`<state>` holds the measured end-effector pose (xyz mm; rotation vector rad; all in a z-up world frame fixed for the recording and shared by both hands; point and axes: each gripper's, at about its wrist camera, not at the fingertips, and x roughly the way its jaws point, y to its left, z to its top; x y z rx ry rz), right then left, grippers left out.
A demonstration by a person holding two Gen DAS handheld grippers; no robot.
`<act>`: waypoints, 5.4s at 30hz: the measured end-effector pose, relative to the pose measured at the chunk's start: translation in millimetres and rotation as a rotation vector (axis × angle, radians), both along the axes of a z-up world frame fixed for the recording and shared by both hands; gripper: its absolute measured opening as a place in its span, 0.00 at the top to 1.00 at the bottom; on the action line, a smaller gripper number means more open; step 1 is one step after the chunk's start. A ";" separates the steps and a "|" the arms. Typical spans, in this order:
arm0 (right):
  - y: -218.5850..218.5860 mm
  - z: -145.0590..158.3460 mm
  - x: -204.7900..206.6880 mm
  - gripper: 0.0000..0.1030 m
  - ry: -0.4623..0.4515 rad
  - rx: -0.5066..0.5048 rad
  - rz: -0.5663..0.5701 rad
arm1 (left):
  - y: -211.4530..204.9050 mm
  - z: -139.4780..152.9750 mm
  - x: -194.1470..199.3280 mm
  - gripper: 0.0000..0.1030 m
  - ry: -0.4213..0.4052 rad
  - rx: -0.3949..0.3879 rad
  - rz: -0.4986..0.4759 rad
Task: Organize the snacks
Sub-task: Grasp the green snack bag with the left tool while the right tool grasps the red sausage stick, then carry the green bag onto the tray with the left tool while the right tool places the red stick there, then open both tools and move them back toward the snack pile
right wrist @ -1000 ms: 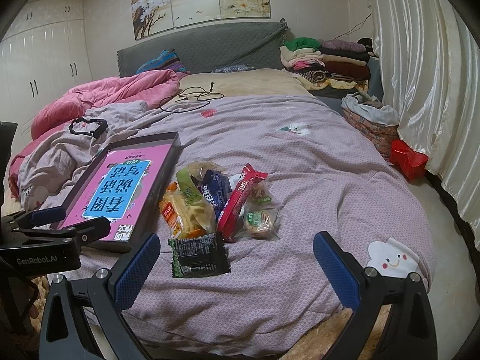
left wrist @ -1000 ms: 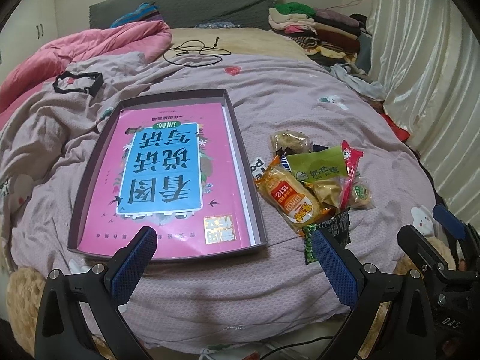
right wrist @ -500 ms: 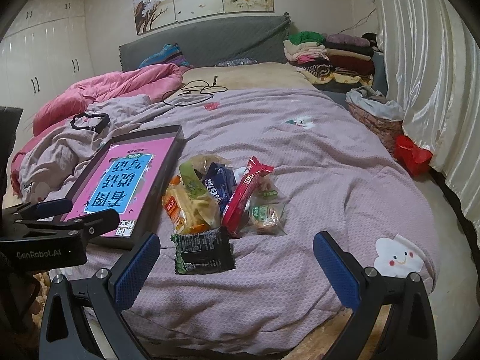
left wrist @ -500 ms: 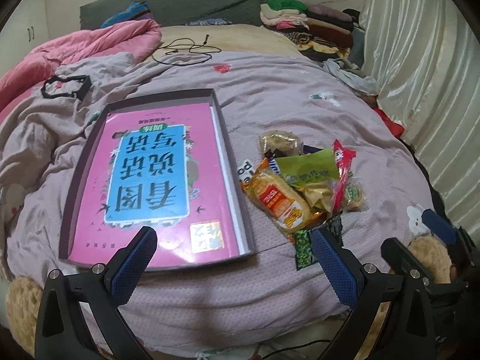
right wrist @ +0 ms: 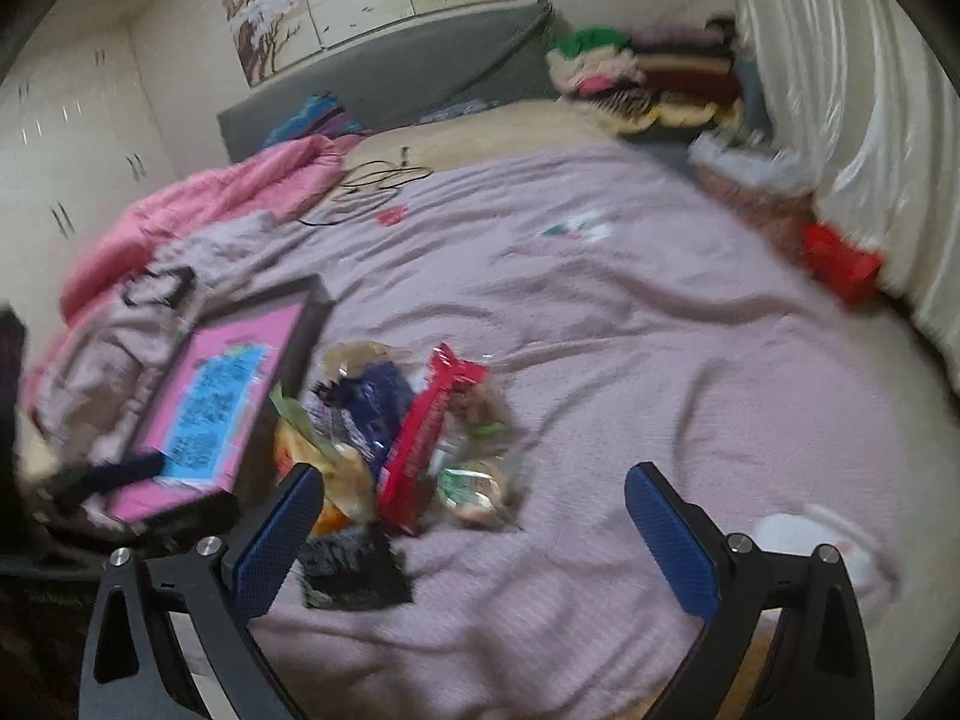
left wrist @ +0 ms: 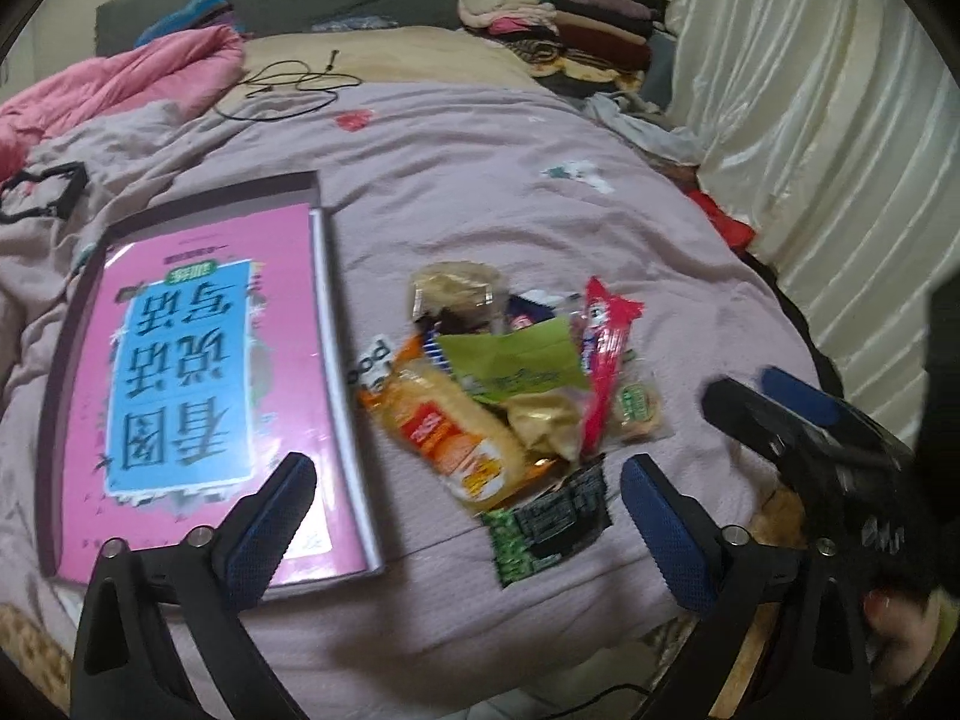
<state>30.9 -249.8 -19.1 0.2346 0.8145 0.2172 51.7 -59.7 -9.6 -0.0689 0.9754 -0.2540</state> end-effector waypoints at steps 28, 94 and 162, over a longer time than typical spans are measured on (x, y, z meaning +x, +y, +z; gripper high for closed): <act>30.3 -54.6 75.6 0.78 0.164 0.133 0.196 | -42.7 -36.9 46.5 0.50 0.135 0.009 -0.098; 195.1 -35.4 34.9 0.85 0.072 0.080 0.462 | 174.6 -38.6 9.9 0.65 0.080 0.089 0.278; 137.8 3.6 5.5 0.39 -0.115 0.079 0.292 | 140.5 9.9 -4.6 0.24 -0.064 0.005 0.196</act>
